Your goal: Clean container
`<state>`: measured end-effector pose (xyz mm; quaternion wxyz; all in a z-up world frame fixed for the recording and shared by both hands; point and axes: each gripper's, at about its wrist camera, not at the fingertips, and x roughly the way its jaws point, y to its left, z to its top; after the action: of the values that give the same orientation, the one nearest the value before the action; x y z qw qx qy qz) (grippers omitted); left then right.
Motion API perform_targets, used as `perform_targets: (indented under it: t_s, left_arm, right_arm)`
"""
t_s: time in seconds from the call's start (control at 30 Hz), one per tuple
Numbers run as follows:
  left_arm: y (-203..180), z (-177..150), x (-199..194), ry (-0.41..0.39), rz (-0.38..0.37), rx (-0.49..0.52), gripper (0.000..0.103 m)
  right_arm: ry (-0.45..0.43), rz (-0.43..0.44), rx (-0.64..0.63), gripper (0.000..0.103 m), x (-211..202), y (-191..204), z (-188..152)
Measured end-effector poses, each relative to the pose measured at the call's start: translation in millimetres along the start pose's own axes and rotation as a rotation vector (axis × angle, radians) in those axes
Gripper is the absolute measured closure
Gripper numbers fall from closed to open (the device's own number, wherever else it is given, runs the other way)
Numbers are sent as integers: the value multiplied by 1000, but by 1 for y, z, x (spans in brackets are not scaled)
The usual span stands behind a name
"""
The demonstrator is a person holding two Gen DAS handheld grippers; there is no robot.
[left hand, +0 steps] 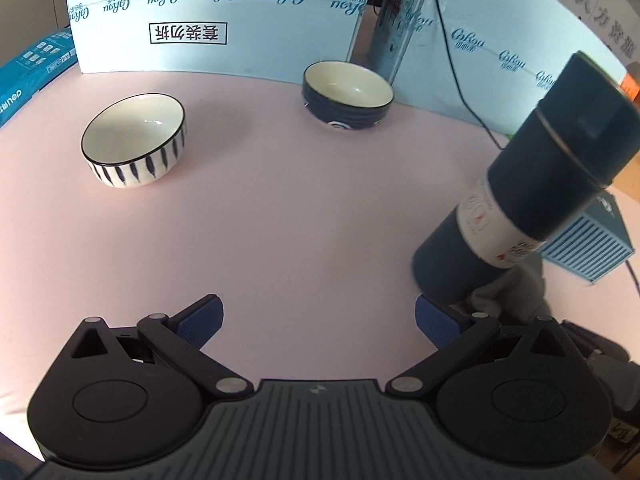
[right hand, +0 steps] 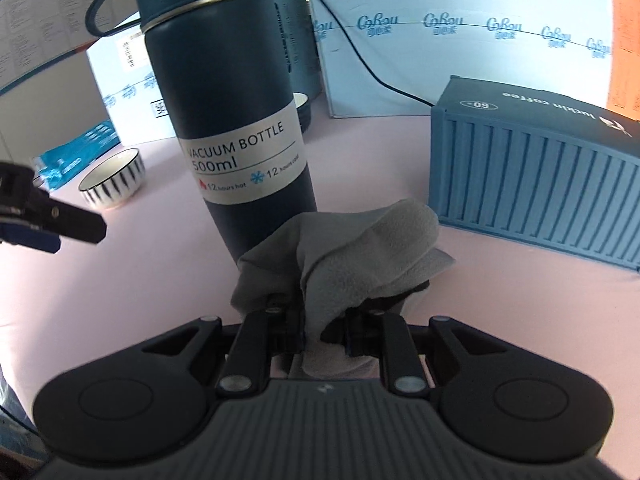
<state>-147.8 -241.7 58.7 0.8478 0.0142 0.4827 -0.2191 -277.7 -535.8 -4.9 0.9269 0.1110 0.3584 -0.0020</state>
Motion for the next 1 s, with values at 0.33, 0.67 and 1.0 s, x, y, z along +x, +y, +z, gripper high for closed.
perform_targets:
  t_s: [0.33,0.67,1.0]
  left_arm:
    - [-40,-4,12,14,-18,9,0]
    - [-47,-5,15,4,-18,-12,0]
    - [-47,-5,25,53,-35,-30,0]
  right_arm:
    - [-16,47,-69,83,-1,-5,6]
    - [13,56,-169,81,7,-5,0]
    - [-19,67,-144,81,2,-13,10]
